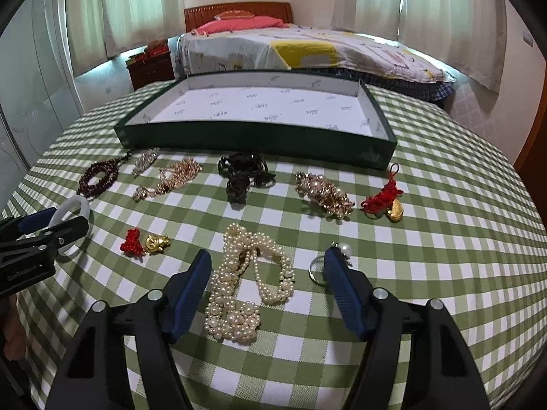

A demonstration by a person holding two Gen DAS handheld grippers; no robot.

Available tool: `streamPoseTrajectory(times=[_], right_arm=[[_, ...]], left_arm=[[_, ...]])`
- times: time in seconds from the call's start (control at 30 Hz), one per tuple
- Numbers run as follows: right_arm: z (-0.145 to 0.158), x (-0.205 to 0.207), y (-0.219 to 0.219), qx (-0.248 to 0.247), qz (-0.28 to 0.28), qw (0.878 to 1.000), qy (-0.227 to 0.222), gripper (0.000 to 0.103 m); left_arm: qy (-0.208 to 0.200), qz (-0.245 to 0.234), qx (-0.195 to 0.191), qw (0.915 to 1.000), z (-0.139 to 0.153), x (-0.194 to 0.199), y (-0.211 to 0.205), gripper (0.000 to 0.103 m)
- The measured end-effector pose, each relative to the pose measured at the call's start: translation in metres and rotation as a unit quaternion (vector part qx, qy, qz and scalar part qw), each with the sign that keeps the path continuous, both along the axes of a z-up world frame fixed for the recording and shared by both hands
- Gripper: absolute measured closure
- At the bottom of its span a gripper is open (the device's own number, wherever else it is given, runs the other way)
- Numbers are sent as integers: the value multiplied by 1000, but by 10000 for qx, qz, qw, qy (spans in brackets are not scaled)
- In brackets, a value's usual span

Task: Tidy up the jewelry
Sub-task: 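Grasp white jade bangle with left tool while right tool grasps pearl necklace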

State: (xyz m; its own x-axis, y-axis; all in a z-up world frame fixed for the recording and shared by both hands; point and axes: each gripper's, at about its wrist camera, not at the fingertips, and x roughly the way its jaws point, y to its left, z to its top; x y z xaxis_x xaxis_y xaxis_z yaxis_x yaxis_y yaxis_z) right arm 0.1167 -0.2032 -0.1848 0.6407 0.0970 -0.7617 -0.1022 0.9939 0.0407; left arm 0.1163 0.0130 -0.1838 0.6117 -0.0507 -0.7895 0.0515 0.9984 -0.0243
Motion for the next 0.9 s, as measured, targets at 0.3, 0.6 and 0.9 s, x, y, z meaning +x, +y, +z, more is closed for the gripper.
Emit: streamPoseTrajectory(times=[0.3,0.6,0.9], right_arm=[[2,-6,3,-24,109,9999,-66,40],[17,-12,-11,331,78,9992,-227,40],[1,-5,-2,390,225,9990,66,50]], left_arm=[[46,18,-23,10000,-2,1,0,34],[47,29,-15,10000,-2,2,1,34],[52,46,-28,10000,-4,4,2,34]])
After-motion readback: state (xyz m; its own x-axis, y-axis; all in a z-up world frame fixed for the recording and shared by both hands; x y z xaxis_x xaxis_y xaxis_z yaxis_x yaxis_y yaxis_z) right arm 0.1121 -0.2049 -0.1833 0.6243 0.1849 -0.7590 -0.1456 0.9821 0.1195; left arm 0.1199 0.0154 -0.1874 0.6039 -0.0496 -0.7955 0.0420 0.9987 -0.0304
